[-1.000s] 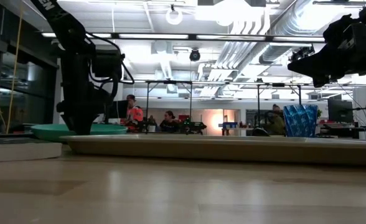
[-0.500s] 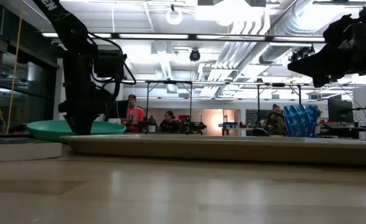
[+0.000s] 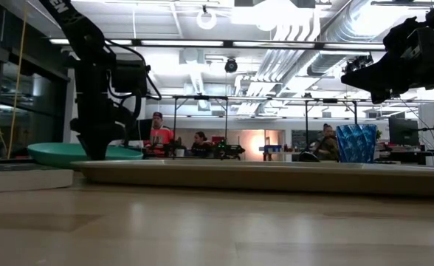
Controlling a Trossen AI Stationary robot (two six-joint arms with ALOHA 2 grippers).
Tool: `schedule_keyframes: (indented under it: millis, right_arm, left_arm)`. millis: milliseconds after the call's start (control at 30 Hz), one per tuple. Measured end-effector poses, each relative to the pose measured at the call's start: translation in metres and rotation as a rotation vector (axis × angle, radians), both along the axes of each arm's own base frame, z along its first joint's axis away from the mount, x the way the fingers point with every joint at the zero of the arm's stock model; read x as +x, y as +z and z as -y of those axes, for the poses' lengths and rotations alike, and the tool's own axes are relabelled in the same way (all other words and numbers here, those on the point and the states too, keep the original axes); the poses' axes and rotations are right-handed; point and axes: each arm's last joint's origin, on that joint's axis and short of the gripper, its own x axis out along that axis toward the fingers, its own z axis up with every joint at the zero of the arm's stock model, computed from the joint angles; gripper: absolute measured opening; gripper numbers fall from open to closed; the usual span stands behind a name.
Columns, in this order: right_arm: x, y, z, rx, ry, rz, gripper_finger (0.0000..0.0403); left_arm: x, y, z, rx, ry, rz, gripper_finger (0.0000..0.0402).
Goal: Pick and place plate/cup/fork/spoon on tray
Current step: Put the blue plate on the gray serving tray
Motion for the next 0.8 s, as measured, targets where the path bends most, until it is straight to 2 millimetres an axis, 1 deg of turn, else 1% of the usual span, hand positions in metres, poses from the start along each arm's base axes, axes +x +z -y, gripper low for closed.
schedule_keyframes:
  millis: [100,167,800]
  right_arm:
    - [0.0,0.0,0.0,0.0,0.0,0.0,0.0]
    - [0.0,0.0,0.0,0.0,0.0,0.0,0.0]
    - [0.0,0.0,0.0,0.0,0.001,0.0,0.0]
  left_arm:
    - [0.0002,0.0005,-0.0001,0.004,-0.001,0.0,0.0011]
    - [0.0003,0.0007,-0.0002,0.006,-0.001,0.001,0.0004]
    - [0.0005,0.0009,-0.0002,0.013,-0.003,-0.003,0.0]
